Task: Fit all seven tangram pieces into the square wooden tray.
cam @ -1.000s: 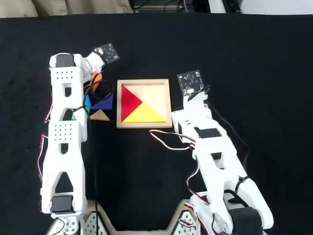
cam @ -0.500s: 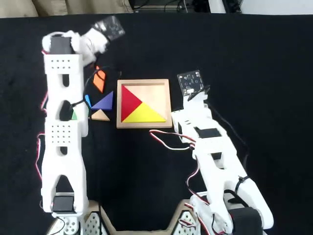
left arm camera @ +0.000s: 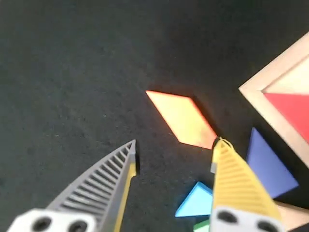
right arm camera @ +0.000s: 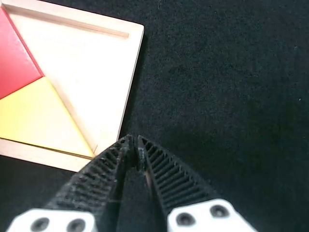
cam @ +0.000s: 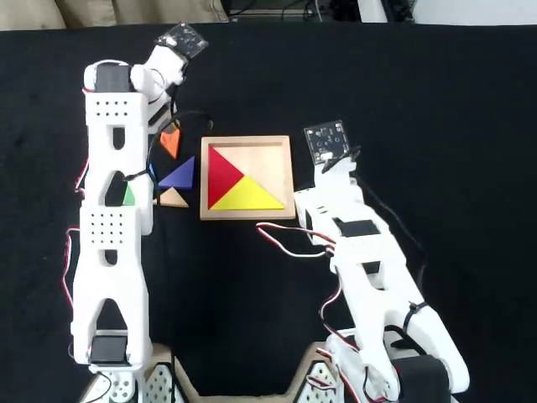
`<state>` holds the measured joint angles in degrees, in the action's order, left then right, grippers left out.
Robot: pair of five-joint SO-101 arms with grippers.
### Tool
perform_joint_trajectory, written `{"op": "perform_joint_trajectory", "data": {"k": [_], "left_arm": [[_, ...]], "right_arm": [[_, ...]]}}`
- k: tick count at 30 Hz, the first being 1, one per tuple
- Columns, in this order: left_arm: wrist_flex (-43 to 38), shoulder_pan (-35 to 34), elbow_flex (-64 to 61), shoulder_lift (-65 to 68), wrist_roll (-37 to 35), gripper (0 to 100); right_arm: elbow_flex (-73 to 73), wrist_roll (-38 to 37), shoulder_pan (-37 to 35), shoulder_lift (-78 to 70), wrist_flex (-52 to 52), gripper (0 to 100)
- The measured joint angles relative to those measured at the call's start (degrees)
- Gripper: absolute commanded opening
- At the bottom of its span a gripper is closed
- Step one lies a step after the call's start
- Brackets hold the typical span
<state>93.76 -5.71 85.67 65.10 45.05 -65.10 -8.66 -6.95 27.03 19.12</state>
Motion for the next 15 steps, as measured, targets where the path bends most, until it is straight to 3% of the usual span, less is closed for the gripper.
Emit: {"op": "perform_joint_trajectory", "data": {"k": [4, 10, 15], "left_arm": [[-1.93, 0.00, 0.00, 3.34, -4.75, 26], [-7.12, 0.00, -0.09, 7.21, -20.66, 26], [-11.25, 0.44, -0.09, 10.20, -21.54, 26]], "right_arm": [[0.00, 0.00, 0.00, 0.00, 0.00, 1.1], [0.00, 0.00, 0.00, 0.00, 0.00, 1.1], [0.00, 0.00, 0.00, 0.00, 0.00, 1.1]]}}
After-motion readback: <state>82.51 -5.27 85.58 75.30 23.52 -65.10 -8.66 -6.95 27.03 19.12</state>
